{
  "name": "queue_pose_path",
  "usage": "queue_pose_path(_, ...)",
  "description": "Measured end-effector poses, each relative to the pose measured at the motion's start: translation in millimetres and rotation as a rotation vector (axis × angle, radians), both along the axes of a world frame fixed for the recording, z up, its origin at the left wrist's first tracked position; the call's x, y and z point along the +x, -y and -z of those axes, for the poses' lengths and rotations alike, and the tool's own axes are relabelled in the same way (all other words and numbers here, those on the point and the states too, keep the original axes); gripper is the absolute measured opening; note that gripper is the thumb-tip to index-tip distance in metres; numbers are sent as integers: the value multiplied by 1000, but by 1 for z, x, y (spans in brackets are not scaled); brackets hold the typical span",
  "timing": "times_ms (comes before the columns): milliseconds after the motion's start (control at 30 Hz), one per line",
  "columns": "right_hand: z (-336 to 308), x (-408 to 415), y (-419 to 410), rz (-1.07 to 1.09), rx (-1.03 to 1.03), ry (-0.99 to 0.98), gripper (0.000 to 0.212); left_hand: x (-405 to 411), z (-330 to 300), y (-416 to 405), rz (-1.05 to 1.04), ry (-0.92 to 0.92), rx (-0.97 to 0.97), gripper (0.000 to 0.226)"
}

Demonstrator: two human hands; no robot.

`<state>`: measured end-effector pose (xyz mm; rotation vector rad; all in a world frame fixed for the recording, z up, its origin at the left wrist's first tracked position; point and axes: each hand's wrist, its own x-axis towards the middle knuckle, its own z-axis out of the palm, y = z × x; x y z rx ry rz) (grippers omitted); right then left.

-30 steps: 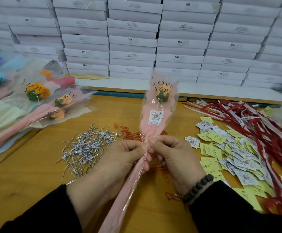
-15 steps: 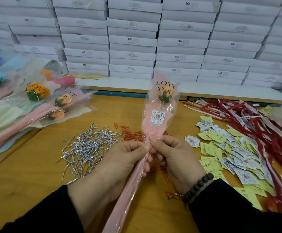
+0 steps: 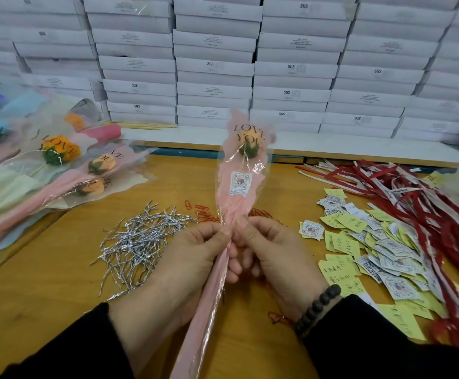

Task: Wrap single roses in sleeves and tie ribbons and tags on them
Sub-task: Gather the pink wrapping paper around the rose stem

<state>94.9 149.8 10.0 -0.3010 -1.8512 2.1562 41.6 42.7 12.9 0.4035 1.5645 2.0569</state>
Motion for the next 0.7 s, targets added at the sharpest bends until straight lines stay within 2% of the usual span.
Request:
queue_pose_path(200,-5,2,1,-39,110,141,32,-5,1,2,-127,15,8,20)
queue_pose_path(367,-4,5,7,-129,290,257,40,-5,-3,2,-164,34,49,19)
queue_pose_path(567,-4,8,16,-144,214,211,40,-7,-2,1,-137,70,29,17)
queue_pose_path(700,-6,7,10,-267,141,202,35,-10,-3,3,-104,80,6,17)
